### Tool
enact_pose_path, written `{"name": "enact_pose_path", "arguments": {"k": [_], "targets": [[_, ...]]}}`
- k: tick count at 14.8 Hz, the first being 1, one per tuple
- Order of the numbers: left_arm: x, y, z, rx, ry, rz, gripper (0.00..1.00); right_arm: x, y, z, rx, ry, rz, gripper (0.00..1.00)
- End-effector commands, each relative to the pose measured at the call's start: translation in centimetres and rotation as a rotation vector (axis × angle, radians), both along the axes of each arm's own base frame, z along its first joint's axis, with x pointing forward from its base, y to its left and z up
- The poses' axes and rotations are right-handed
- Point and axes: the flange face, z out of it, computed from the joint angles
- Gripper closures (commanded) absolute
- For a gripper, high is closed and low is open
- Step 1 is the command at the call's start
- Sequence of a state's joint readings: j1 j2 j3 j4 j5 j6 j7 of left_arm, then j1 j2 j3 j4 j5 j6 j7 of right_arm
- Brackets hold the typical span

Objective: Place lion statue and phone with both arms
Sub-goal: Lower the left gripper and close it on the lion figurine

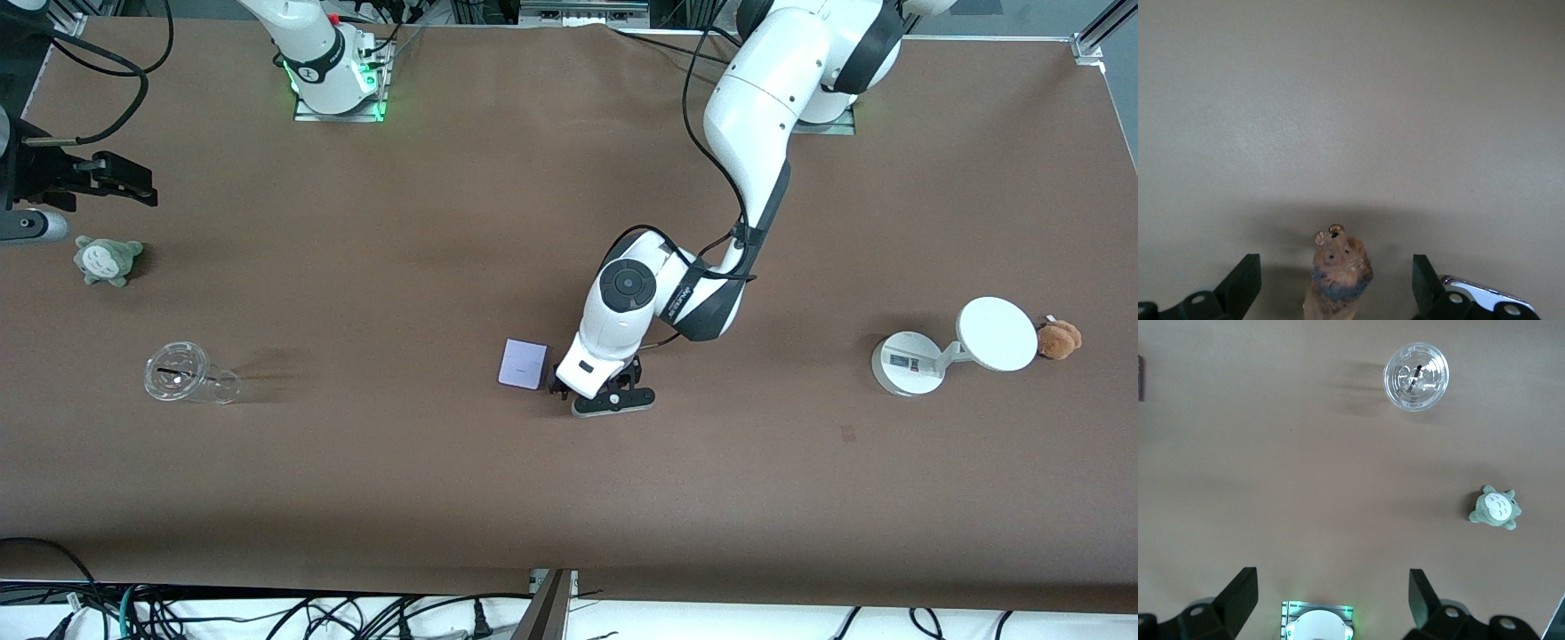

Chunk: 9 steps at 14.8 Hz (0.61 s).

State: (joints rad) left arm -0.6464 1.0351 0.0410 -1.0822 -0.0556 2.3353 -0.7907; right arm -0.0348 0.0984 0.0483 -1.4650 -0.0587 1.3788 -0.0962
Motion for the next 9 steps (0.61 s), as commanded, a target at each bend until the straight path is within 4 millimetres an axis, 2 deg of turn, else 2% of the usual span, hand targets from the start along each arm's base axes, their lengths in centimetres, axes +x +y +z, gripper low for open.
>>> {"name": "enact_pose_path", "arguments": {"k": [1, 4, 9], "targets": [[0.30, -0.45, 0.07, 0.012, -0.025, -0.026, 0.05, 0.30, 0.02, 0.47, 0.005, -0.008, -0.001, 0.00], [0.21, -0.37, -0.13, 0.012, -0.018, -0.019, 0.15, 0.30, 0.02, 0.47, 0.005, -0.008, -0.001, 0.00], [-0.24, -1.03, 0.49, 0.021, -0.022, -0.039, 0.68, 0.28, 0.02, 0.46, 0.005, -0.006, 0.002, 0.00]]}}
